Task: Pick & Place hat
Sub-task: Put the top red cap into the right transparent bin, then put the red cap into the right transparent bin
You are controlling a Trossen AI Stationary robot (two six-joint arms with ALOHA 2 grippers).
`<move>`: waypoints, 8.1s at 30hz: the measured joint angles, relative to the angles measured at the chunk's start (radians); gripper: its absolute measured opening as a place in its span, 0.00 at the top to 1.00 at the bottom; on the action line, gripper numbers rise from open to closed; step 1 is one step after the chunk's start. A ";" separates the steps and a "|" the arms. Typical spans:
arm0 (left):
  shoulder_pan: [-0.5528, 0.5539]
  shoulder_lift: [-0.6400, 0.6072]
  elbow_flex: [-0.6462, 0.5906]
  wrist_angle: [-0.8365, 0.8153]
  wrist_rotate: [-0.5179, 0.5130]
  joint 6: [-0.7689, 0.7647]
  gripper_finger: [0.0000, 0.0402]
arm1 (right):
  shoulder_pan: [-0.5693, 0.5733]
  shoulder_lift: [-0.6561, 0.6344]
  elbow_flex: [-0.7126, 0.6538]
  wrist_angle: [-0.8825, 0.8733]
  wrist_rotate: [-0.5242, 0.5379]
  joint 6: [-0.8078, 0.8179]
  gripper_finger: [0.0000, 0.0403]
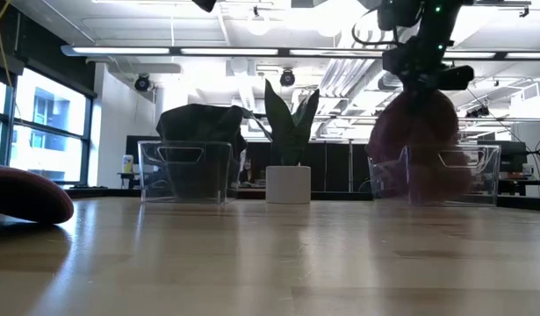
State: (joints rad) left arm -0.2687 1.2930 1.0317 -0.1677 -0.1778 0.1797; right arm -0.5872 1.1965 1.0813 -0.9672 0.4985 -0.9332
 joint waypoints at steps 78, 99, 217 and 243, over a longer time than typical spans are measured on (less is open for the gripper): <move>0.000 0.000 0.002 -0.024 0.011 0.059 0.82 | -0.406 0.096 0.148 0.026 -0.369 0.517 0.64; 0.000 0.000 0.002 -0.015 -0.028 -0.029 0.82 | 0.431 -0.073 -0.095 0.440 -0.349 1.031 0.73; 0.006 0.378 0.514 -0.923 0.119 -0.687 0.93 | 1.014 -0.106 -0.925 1.954 -0.396 1.135 1.00; 0.028 0.390 -0.148 0.031 0.363 -0.872 0.83 | 1.015 -0.106 -0.925 1.953 -0.322 1.112 1.00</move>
State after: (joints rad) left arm -0.2405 1.6829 0.8833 -0.1367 0.1852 -0.6925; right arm 0.4274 1.0908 0.1558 0.9859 0.1768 0.1787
